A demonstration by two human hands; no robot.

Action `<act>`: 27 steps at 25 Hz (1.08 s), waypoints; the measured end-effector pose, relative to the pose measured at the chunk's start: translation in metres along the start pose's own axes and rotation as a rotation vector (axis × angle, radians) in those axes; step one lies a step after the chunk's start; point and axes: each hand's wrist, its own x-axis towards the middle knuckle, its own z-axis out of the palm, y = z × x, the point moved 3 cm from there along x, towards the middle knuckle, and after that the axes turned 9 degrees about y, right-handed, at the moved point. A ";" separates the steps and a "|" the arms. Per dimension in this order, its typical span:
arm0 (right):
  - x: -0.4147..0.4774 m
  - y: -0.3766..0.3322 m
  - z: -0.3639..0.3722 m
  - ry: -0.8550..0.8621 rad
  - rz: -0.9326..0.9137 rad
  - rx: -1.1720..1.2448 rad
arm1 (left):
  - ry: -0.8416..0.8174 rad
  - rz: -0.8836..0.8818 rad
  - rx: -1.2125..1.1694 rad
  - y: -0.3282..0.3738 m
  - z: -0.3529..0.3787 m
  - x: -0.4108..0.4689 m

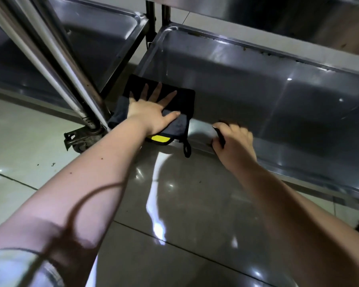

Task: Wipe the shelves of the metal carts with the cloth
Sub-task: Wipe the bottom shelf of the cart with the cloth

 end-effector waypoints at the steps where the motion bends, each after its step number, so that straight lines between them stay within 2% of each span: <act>1: 0.000 0.000 0.000 0.006 -0.008 0.010 | 0.009 -0.011 -0.006 0.001 0.001 -0.001; 4: 0.005 0.008 0.004 -0.053 0.059 0.098 | 0.030 -0.023 -0.004 0.014 0.005 -0.030; 6: 0.012 0.018 0.003 -0.053 0.272 0.406 | 0.051 -0.009 -0.015 0.037 0.008 -0.053; 8: 0.018 0.026 -0.006 0.076 0.525 0.757 | 0.092 0.044 -0.050 0.081 0.011 -0.072; 9: 0.020 0.027 -0.010 0.110 0.597 0.804 | 0.103 0.081 -0.070 0.106 0.012 -0.078; 10: 0.021 0.028 -0.013 0.101 0.617 0.773 | 0.094 0.111 -0.093 0.130 0.015 -0.082; 12: 0.025 0.031 -0.013 -0.008 0.525 0.531 | 0.034 0.102 -0.183 0.158 0.013 -0.078; 14: 0.025 0.031 -0.015 -0.170 0.394 0.273 | 0.011 -0.029 -0.440 0.150 0.000 -0.067; 16: 0.019 0.027 -0.025 -0.286 0.338 0.110 | 0.164 -0.127 -0.646 0.129 -0.019 -0.064; 18: 0.012 0.015 -0.045 -0.269 0.302 0.055 | 0.330 -0.058 -0.458 0.113 -0.033 -0.067; 21: 0.003 -0.001 -0.086 -0.181 0.196 0.110 | 0.294 0.170 -0.093 0.110 -0.048 -0.067; 24: -0.007 0.001 -0.128 -0.205 0.184 0.174 | 0.338 0.360 -0.018 0.123 -0.073 -0.079; 27: -0.034 0.014 -0.182 -0.272 0.261 0.158 | 0.361 0.371 -0.085 0.150 -0.105 -0.115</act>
